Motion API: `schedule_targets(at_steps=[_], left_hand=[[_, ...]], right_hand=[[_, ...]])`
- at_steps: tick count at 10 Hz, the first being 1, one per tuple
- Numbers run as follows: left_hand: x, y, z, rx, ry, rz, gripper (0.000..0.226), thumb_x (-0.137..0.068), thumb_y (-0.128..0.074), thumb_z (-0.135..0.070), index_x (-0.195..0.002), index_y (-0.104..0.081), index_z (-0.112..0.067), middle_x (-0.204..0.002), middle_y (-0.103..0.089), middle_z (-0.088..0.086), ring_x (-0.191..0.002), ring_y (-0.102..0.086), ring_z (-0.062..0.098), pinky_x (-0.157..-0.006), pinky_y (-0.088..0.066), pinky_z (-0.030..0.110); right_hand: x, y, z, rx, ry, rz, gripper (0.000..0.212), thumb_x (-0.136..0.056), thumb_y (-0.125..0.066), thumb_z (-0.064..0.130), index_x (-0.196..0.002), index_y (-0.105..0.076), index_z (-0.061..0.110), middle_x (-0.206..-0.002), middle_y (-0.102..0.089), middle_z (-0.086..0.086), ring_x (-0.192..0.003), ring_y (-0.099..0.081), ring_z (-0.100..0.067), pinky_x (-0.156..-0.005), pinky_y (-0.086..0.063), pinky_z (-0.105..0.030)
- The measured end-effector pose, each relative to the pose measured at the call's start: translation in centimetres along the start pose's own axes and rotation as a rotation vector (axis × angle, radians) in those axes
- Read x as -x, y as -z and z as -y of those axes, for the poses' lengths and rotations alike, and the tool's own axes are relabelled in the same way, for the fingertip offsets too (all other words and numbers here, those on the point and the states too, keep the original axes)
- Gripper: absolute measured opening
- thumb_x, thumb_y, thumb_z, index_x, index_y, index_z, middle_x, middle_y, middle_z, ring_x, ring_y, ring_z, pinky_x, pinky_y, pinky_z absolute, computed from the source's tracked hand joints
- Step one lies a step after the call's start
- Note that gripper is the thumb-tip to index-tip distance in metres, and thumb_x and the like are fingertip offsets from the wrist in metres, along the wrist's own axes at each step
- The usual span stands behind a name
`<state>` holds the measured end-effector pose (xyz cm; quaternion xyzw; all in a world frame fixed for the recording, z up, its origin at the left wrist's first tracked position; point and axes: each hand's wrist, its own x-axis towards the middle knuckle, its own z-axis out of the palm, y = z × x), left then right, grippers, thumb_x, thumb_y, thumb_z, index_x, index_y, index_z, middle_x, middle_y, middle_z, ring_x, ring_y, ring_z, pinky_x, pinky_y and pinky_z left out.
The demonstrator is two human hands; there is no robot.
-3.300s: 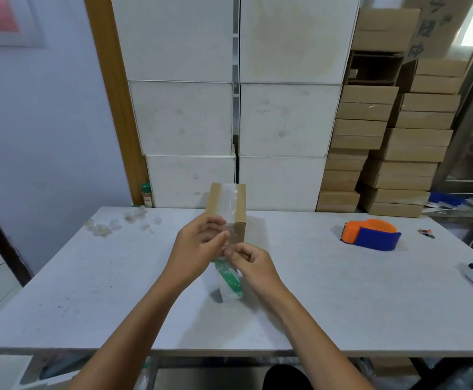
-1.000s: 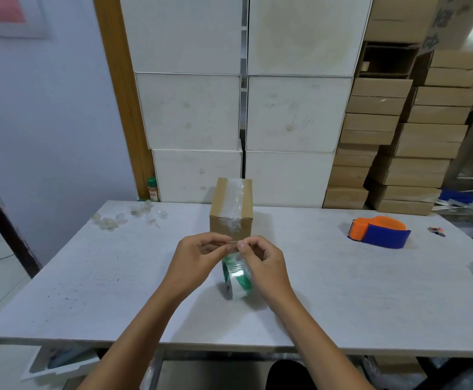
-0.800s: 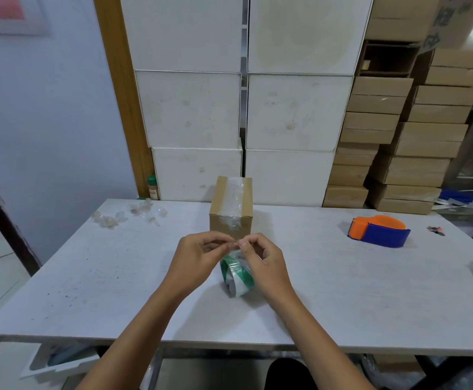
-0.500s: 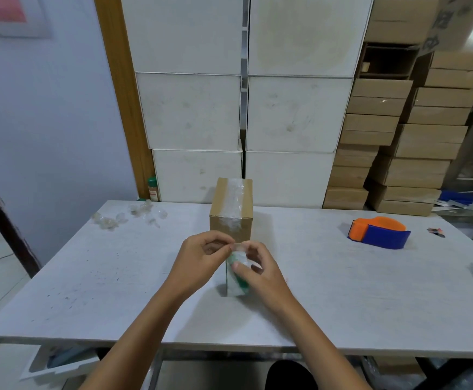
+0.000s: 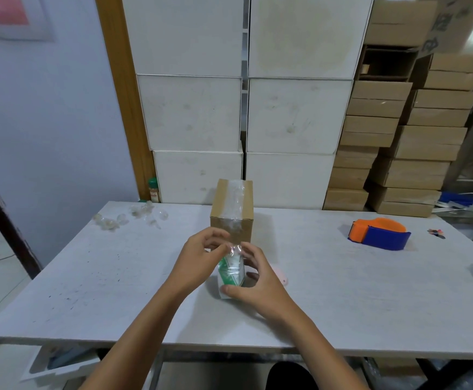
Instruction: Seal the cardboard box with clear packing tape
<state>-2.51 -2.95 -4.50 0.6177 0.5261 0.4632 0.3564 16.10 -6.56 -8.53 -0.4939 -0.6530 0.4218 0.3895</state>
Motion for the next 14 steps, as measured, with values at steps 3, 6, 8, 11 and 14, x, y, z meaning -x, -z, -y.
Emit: schedule_targets(at_steps=[3, 6, 8, 11, 14], left_hand=[[0.4, 0.4, 2.1, -0.097, 0.009, 0.029, 0.027, -0.104, -0.061, -0.010, -0.099, -0.080, -0.028, -0.105, -0.080, -0.011, -0.105, -0.072, 0.006, -0.091, -0.054, 0.021], [1.5, 1.0, 5.4, -0.264, 0.075, 0.070, 0.037, -0.103, -0.050, 0.004, -0.105, -0.078, -0.021, -0.108, -0.079, -0.003, -0.107, -0.073, 0.009, -0.100, -0.059, 0.031], [1.5, 0.8, 5.6, -0.409, 0.060, 0.081, 0.037, -0.102, -0.052, -0.001, -0.115, -0.076, -0.026, -0.120, -0.077, -0.007, -0.114, -0.070, 0.011, -0.102, -0.055, 0.029], [1.7, 0.5, 3.5, -0.306, 0.029, 0.052, 0.030, -0.109, -0.052, -0.016, -0.126, -0.074, -0.028, -0.128, -0.072, -0.011, -0.117, -0.065, 0.008, -0.101, -0.053, 0.029], [1.6, 2.8, -8.7, -0.028, -0.259, -0.072, 0.027, -0.107, -0.057, -0.018, -0.111, -0.078, -0.034, -0.108, -0.080, -0.017, -0.107, -0.071, -0.002, -0.085, -0.049, 0.009]], right_hand=[[0.4, 0.2, 1.5, 0.202, 0.053, 0.011, 0.099, -0.076, -0.085, 0.048, -0.153, -0.025, 0.061, -0.150, -0.045, 0.020, -0.138, -0.047, -0.001, -0.113, -0.045, -0.030], [-0.1, -0.5, 1.4, 0.596, 0.178, 0.040, 0.093, -0.077, -0.078, 0.062, -0.156, -0.030, 0.051, -0.139, -0.050, 0.019, -0.132, -0.042, -0.008, -0.112, -0.041, -0.040], [-0.4, -0.5, 0.8, 0.622, 0.217, 0.064, 0.086, -0.079, -0.076, 0.066, -0.154, -0.036, 0.048, -0.153, -0.050, 0.023, -0.137, -0.044, -0.005, -0.113, -0.039, -0.034], [-0.9, -0.1, 0.9, 0.445, 0.093, 0.034, 0.046, -0.100, -0.054, 0.059, -0.144, -0.053, 0.044, -0.144, -0.061, 0.018, -0.130, -0.055, -0.005, -0.111, -0.047, -0.038], [-1.8, 3.0, 9.2, 0.093, 0.246, -0.262, 0.024, -0.111, -0.052, 0.033, -0.119, -0.074, 0.027, -0.115, -0.078, 0.012, -0.111, -0.069, -0.003, -0.103, -0.054, -0.039]])
